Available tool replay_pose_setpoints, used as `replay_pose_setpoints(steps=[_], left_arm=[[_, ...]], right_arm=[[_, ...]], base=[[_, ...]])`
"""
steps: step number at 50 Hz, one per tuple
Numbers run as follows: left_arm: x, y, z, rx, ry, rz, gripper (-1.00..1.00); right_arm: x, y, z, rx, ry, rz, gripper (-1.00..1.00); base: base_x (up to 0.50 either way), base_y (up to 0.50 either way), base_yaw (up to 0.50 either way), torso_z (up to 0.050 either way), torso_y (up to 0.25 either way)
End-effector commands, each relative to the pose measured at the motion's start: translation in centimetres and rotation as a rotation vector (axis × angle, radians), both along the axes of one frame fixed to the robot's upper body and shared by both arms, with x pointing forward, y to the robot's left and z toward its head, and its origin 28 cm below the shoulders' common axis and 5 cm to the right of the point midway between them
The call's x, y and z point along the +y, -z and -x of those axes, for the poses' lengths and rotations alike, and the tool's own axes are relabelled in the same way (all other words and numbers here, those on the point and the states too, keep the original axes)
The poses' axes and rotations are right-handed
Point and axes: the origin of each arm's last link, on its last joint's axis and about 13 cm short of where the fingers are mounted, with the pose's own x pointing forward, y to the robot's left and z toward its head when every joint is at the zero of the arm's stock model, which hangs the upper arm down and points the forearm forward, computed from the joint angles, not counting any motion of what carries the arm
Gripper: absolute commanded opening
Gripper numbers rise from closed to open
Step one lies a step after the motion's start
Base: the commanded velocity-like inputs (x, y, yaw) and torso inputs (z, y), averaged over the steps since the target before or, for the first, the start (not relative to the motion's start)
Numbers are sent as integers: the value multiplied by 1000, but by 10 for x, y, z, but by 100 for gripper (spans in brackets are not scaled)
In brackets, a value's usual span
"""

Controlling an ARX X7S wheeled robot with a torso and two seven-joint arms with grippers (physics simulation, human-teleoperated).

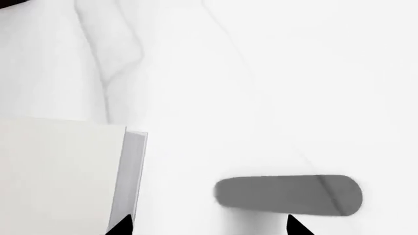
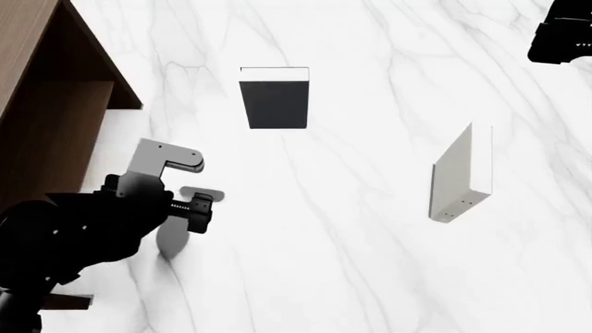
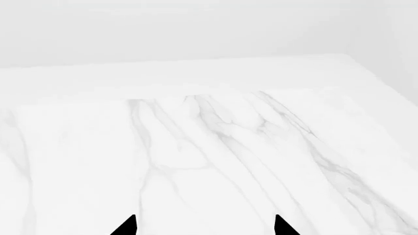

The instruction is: Pick up the book on the right and place it under the cabinet shelf.

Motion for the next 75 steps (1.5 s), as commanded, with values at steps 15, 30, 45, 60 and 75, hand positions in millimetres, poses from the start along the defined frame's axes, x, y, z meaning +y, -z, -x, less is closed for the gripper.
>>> replay_pose_setpoints(steps=[15,30,45,60,75], left_arm=[[32,11,-4,10,-204,-242,100],[42,9,-6,8,-237,-281,100],[44,5,-6,1,-241,-299,100],[41,9,-5,8,-227,-287,100],[15,-8,6,-47,-97,-224,100]], right_arm=[[-2,0,1,-3,2,-4,100],[-3,-1,3,-4,3,-6,100],[-2,0,0,-5,1,-8,100],[-3,-1,2,-7,4,-7,100],[-2,-1,2,-8,2,-8,100]], base=[[0,0,0,0,-3],[0,0,0,0,-6],[0,0,0,0,-3],[0,0,0,0,-3],[0,0,0,0,-1]])
